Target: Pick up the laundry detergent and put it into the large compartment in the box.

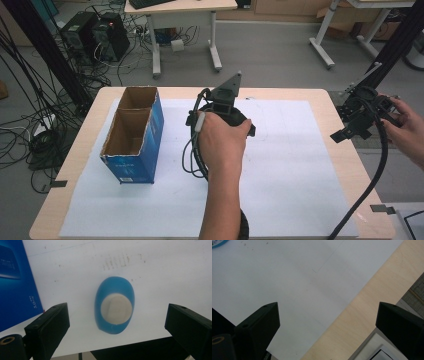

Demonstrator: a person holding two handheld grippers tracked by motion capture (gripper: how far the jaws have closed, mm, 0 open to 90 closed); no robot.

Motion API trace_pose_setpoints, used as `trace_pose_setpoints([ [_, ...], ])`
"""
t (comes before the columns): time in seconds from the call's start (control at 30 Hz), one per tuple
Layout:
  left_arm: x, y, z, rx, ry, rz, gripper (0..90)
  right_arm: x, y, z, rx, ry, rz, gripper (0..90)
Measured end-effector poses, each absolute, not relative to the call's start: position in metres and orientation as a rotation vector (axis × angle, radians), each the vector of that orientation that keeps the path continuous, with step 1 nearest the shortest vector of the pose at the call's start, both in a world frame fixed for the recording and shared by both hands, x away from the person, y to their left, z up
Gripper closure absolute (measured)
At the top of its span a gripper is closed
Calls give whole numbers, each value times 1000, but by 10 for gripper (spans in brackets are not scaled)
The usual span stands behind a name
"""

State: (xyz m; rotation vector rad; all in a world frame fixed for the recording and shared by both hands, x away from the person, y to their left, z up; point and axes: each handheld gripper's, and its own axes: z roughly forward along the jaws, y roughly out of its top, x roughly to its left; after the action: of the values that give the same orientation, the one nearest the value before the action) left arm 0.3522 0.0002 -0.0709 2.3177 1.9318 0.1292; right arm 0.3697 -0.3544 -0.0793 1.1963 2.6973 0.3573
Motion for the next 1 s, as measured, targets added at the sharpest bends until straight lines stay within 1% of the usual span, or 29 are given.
trace_pose_setpoints([
  [0.27, 356, 1, -85, 2327, 1931, 103, 60, 368, -356, -79, 1194, 2698, 355, 51],
  [1.0, 362, 1, -108, 2347, 1934, 67, 61, 365, -350, -82, 1182, 2701, 337, 51],
])
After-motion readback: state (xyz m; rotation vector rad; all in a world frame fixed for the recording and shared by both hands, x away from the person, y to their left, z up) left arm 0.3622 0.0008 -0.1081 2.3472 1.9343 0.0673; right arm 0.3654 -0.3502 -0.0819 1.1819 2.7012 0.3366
